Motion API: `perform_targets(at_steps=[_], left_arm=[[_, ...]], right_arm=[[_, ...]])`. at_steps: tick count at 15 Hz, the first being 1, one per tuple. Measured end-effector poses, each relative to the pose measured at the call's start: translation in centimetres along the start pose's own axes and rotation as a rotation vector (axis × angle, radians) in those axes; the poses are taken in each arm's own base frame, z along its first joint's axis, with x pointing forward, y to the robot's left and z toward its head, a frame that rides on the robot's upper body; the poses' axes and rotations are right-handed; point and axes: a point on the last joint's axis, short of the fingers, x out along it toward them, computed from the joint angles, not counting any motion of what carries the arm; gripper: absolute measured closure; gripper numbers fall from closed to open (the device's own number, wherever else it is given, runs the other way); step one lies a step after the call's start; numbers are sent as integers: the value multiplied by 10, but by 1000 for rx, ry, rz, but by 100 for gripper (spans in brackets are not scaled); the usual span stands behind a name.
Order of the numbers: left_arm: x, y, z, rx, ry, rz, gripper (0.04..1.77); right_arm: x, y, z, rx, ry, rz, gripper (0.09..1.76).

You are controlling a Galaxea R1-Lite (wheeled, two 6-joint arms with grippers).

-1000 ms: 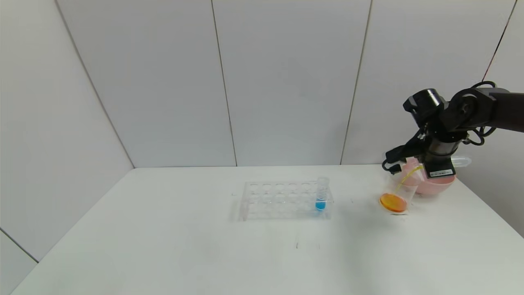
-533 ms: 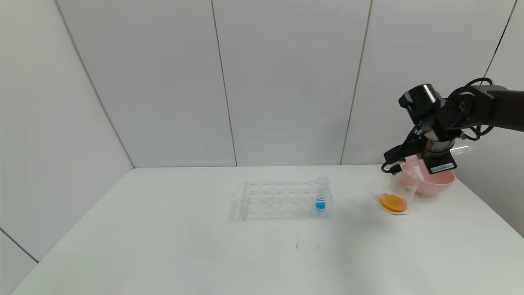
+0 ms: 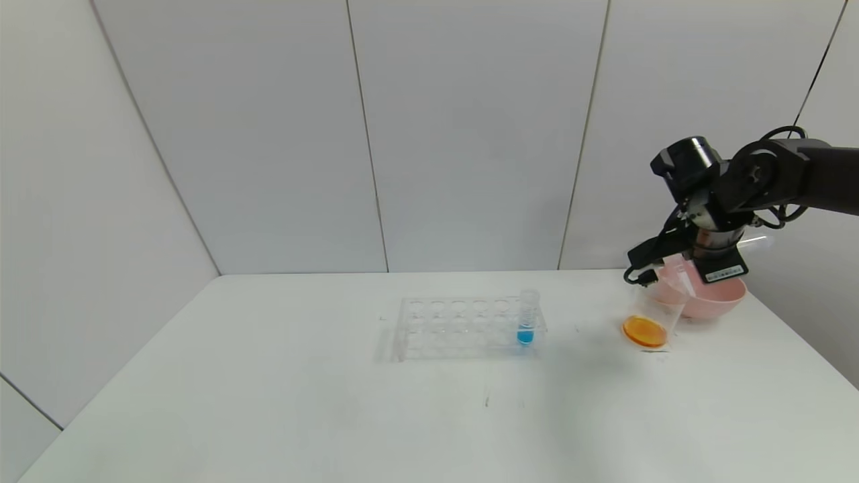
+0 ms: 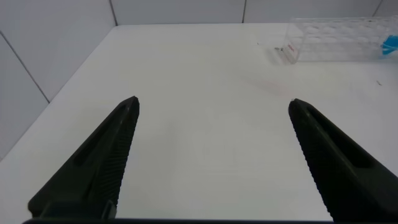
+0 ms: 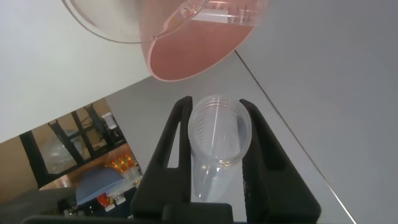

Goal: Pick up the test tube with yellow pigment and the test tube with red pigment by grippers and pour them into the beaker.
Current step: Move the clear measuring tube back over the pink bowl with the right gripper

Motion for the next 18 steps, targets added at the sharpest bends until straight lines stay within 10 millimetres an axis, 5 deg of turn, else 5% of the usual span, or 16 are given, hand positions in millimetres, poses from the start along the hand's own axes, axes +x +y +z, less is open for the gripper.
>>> perform_targets(at_steps=[11, 18], left_arm=[[0, 0, 0, 0, 0, 0, 9], [0, 0, 0, 0, 0, 0, 9]], right_arm=[[-1, -2, -6, 63, -99, -8, 132], [-21, 8, -52, 667, -464, 142, 132]])
